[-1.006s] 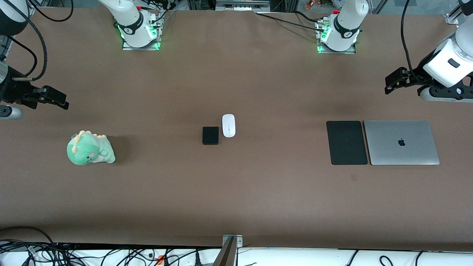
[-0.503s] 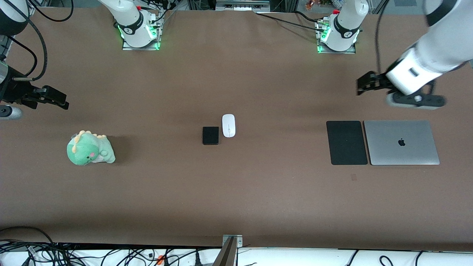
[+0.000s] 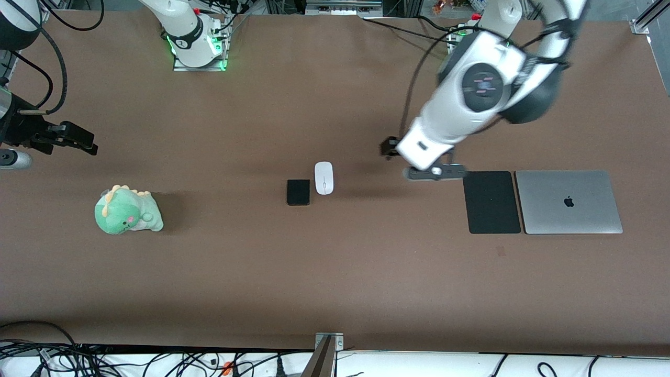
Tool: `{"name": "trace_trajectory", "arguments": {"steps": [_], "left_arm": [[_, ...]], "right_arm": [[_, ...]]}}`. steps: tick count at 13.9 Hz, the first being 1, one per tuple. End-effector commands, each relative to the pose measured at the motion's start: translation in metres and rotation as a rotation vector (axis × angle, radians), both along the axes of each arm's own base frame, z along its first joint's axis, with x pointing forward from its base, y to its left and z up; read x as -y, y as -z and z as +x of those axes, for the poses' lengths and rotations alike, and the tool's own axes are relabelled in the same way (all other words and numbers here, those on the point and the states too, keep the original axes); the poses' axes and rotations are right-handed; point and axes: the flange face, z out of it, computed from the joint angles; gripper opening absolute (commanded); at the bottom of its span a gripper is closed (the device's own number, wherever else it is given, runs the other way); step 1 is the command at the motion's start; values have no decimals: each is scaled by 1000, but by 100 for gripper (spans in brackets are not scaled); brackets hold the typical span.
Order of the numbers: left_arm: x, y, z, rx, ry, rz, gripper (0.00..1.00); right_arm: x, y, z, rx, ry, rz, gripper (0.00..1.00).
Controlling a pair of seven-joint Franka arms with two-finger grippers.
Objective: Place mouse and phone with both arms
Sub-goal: 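Reach the left gripper down to the white mouse and grasp it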
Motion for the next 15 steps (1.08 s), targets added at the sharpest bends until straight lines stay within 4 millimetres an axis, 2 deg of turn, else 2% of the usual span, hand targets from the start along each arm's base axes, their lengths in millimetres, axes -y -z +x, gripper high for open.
{"name": "trace_trajectory", "arguments": {"steps": [1, 2, 4, 6, 7, 15], "left_arm": [[87, 60, -31, -11, -57, -5, 100], [114, 84, -45, 6, -73, 2, 100], [142, 126, -60, 45, -51, 9, 100], [164, 173, -75, 66, -18, -3, 100], [168, 187, -78, 70, -21, -12, 100], [174, 237, -70, 111, 28, 32, 100]], "right_arm": [[2, -6, 1, -4, 1, -1, 100], [2, -6, 1, -1, 4, -1, 100], [2, -6, 1, -3, 1, -1, 100], [2, -6, 1, -4, -1, -1, 100], [2, -6, 1, -3, -1, -1, 100], [3, -6, 1, -3, 0, -1, 100]]}}
